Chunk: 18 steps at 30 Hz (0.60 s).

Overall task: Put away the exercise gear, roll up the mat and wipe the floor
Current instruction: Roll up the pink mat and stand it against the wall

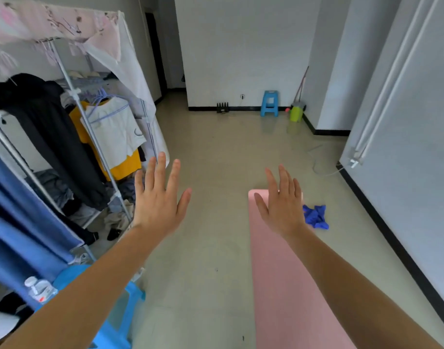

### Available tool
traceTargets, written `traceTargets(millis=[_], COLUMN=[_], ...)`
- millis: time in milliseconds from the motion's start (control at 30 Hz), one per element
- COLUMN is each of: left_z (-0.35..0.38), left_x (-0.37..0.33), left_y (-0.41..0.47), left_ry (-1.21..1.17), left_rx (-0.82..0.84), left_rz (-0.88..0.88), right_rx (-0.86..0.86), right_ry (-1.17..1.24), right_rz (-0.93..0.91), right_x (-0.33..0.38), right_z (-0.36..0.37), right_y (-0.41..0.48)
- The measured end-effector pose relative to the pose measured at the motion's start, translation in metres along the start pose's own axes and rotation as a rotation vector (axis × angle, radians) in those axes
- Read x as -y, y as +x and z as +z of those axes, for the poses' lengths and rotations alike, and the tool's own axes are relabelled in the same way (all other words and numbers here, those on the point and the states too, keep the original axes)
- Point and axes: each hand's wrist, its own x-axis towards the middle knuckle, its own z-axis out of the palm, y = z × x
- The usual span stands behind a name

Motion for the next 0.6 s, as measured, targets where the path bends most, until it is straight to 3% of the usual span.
traceTargets(millis=[167,367,600], left_z=[0.085,0.171,0.264], left_x=[0.074,0.146,0.153], left_y=[0.077,0.206,0.383], left_ry=[-0.024,-0.091,-0.157], left_rx=[0.030,0.025,0.033], left_rz=[0.003,0.042,0.195], right_rx=[0.055,0.064,-0.036], right_ry=[-0.038,-0.099,-0.232], right_rz=[-0.069,0.080,0.212], right_x=[0.038,0.051,0.017], right_z=[0.084,0.159,0.204], right_y=[0.100,0.218,0.338])
